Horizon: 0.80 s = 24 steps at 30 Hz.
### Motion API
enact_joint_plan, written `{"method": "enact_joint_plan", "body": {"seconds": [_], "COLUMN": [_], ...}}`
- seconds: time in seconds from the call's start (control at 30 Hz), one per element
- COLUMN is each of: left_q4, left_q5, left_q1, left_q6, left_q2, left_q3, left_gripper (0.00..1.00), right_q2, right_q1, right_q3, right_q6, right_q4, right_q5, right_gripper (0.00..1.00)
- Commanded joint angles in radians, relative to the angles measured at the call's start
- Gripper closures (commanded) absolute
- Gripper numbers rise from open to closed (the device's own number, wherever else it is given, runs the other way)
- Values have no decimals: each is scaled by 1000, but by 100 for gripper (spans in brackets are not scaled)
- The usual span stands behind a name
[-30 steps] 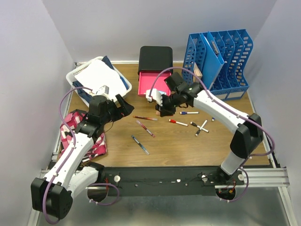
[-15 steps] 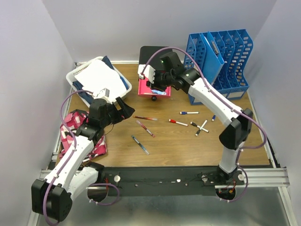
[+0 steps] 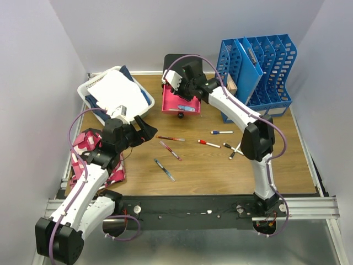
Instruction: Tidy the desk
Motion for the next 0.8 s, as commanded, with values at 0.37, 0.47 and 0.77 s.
{"method": "enact_joint_plan", "body": {"seconds": [0.37, 0.47, 0.77], "left_q4": [-94, -98, -52], "left_q5": [-25, -35, -24], "left_q1": [9, 11, 11], "left_q6": [88, 105, 79], "left_q2": [-14, -5, 6], "left_q3": [83, 97, 71], "left_gripper": [1, 1, 1], "right_q2": [-139, -193, -265], "right_q1": [-32, -32, -17], "right_q3": [31, -117, -388], "right_q6": [-158, -583, -401], "right_q4": [-448, -640, -186], "right_q5": [-691, -808, -446], "right_gripper": [32, 46, 82]}}
